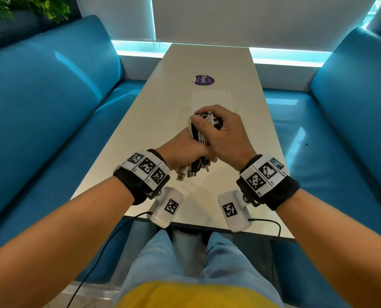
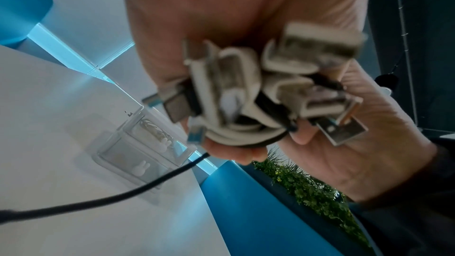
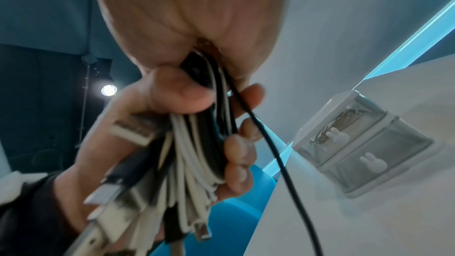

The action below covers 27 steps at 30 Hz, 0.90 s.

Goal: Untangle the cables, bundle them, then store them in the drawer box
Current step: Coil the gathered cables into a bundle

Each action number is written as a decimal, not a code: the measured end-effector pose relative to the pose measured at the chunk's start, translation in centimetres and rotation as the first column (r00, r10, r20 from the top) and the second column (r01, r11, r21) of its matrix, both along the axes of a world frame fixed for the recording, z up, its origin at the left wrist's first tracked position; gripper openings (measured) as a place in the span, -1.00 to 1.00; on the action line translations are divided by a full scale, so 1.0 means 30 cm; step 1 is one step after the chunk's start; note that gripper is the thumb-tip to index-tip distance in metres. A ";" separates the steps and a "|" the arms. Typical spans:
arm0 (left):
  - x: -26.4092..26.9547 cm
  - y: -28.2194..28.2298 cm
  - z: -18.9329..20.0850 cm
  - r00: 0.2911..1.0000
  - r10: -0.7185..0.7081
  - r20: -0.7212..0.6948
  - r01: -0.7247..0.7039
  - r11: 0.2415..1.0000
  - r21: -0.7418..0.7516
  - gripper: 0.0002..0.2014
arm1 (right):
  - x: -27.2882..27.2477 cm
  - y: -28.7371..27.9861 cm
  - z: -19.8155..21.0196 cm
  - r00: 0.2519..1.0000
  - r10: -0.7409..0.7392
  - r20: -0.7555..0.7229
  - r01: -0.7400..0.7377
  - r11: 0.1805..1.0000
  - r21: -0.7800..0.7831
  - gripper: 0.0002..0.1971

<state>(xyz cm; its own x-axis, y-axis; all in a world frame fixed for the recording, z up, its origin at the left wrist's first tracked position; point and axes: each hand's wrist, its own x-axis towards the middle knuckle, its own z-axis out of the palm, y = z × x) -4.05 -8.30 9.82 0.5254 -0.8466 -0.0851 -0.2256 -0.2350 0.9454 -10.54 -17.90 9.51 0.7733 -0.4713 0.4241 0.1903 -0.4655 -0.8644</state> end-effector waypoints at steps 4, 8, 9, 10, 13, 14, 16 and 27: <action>0.001 -0.001 0.021 0.999 -0.006 0.036 0.005 1.000 0.025 -0.74 | -0.001 -0.022 0.037 0.996 0.083 -0.021 -0.082 0.996 0.038 -0.72; -0.004 0.000 0.014 0.999 0.028 0.034 -0.031 0.994 0.100 -0.87 | 0.002 -0.022 0.048 0.977 0.126 -0.172 -0.139 0.988 -0.064 -0.60; -0.011 -0.001 0.011 0.998 0.041 0.040 -0.044 0.996 0.084 -0.84 | 0.004 -0.018 0.042 0.983 0.107 -0.152 -0.117 0.991 -0.061 -0.67; -0.017 -0.006 0.008 0.998 0.044 0.051 -0.046 0.998 0.049 -0.82 | 0.006 -0.011 0.036 0.990 0.079 -0.117 -0.085 0.995 -0.051 -0.75; -0.030 -0.012 0.006 0.999 0.012 0.033 -0.010 0.998 -0.069 -0.71 | 0.012 0.001 0.017 0.999 -0.001 -0.044 -0.001 0.998 -0.060 -0.87; -0.031 -0.010 0.007 1.000 -0.012 -0.016 0.011 0.997 -0.072 -0.70 | 0.011 0.000 0.013 0.999 -0.010 -0.037 0.008 0.999 -0.053 -0.86; -0.024 -0.004 0.012 0.990 -0.068 -0.121 0.065 0.998 -0.024 -0.71 | 0.008 -0.003 0.010 0.999 -0.016 -0.033 0.016 1.000 -0.017 -0.84; -0.025 -0.003 -0.021 0.939 -0.083 -0.335 0.096 0.995 0.022 -0.76 | 0.003 -0.001 0.008 0.999 0.053 -0.011 -0.053 0.998 -0.034 -0.80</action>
